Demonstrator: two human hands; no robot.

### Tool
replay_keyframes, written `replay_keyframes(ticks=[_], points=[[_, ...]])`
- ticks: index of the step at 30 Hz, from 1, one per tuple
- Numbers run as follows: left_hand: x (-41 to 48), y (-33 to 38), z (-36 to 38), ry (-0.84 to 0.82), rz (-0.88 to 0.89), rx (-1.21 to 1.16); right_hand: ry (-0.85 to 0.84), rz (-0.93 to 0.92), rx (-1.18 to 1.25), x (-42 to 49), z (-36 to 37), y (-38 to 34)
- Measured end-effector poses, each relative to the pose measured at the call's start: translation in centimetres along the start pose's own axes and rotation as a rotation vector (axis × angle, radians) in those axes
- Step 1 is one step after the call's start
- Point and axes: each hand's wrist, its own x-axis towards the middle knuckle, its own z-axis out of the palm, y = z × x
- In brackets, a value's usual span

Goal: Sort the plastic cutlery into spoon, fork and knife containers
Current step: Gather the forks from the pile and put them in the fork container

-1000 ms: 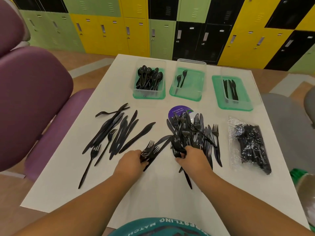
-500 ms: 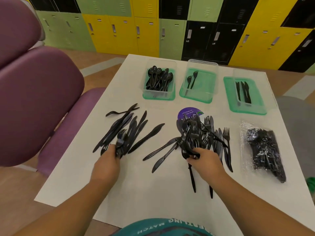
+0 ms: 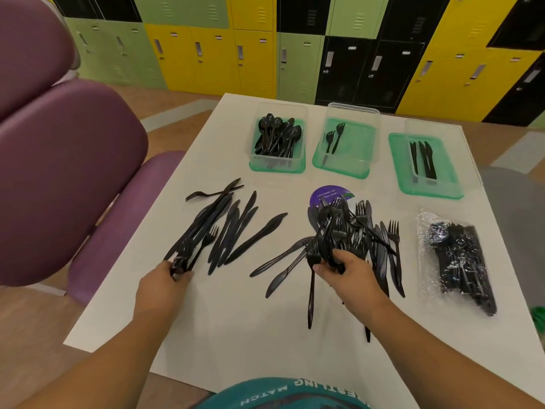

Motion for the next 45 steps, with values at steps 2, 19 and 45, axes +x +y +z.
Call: replay_keyframes(ticks=[2,19,45], points=[[0.1,-0.1,0.1,0.002,0.001,0.010,-0.008,0.008,0.030,0.0,0.1,-0.1],[1.6,3.4,1.5,0.050,0.205,-0.016,0.018,0.001,-0.032,0.6,-1.2,1.1],[4.8,6.2,2.9,-0.032,0.144,0.220,-0.015,0.053,-0.915,5.7,1.5,0.2]])
